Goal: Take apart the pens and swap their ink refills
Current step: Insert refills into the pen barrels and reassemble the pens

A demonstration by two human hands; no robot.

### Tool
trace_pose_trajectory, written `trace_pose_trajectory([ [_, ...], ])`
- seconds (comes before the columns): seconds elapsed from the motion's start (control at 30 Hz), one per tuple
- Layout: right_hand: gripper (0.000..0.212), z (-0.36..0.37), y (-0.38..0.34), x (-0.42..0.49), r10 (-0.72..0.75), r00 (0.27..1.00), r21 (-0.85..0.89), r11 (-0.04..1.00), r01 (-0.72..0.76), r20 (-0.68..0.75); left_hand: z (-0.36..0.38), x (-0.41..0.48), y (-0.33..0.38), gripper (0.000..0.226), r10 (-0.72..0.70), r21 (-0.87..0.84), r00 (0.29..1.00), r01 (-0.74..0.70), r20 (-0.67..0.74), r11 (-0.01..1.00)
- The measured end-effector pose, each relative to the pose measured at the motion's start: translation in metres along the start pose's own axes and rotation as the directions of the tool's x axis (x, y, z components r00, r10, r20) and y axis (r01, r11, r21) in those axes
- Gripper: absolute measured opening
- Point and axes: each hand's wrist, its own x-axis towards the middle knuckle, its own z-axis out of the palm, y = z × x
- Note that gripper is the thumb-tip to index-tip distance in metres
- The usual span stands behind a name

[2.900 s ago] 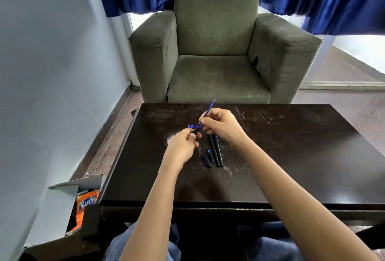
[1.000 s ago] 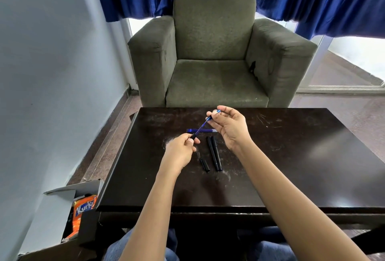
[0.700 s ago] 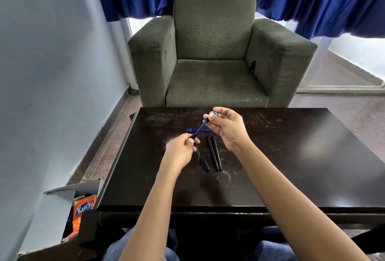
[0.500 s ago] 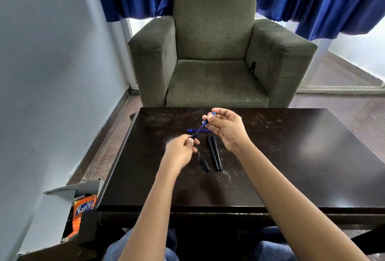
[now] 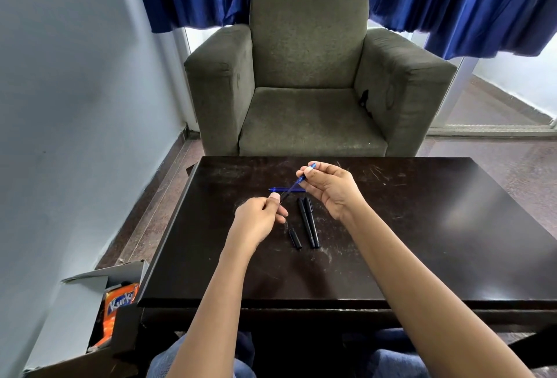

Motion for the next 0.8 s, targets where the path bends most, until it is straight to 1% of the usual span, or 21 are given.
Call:
trace_pose_trajectory([
  [0.17,0.012,0.0056,0.0045,-0.0041,0.058,0.995,-0.113,0.992,-0.049,0.076,0.0029,0.0012,-0.0004,0.048,0.004,-0.070,1.000,-0.003,0.010,0.998],
  [0.27,0.012,0.0091,0.0065,-0.0050,0.061,0.994,-0.134,0.990,-0.049,0.088,0.0038,0.0023,-0.0009,0.045,-0.009,-0.069,1.000,0.009,0.008,0.998],
  [0.33,0.012,0.0093,0.0056,-0.0047,0.060,0.994,-0.131,0.990,-0.047,0.094,0.0033,0.0035,-0.0015,0.039,-0.013,-0.075,1.000,0.014,0.009,0.997],
  [0.5,0.012,0.0094,0.0065,-0.0058,0.067,0.993,-0.157,0.986,-0.052,0.096,0.0015,0.0023,-0.0028,0.017,0.029,-0.061,1.000,-0.029,0.004,0.998],
  [0.57,0.012,0.0094,0.0064,-0.0062,0.070,0.993,-0.167,0.985,-0.053,0.097,0.0023,0.0020,-0.0012,0.021,0.029,-0.043,0.999,-0.029,0.013,0.999],
  [0.67,0.011,0.0095,0.0068,-0.0060,0.070,0.993,-0.180,0.982,-0.052,0.096,0.0032,0.0027,0.0019,0.044,-0.032,-0.095,0.999,0.034,0.026,0.995],
  [0.7,0.011,0.0092,0.0069,-0.0056,0.069,0.993,-0.184,0.982,-0.051,0.092,0.0033,0.0031,0.0017,0.048,-0.033,-0.091,0.999,0.035,0.023,0.995],
  [0.73,0.010,0.0090,0.0070,-0.0052,0.069,0.994,-0.190,0.980,-0.051,0.090,0.0035,0.0030,0.0011,0.046,-0.013,-0.076,1.000,0.015,0.016,0.997],
  [0.8,0.009,0.0085,0.0075,-0.0041,0.076,0.993,-0.205,0.977,-0.056,0.087,0.0032,0.0024,-0.0013,0.032,0.043,-0.056,0.999,-0.043,-0.004,0.997],
])
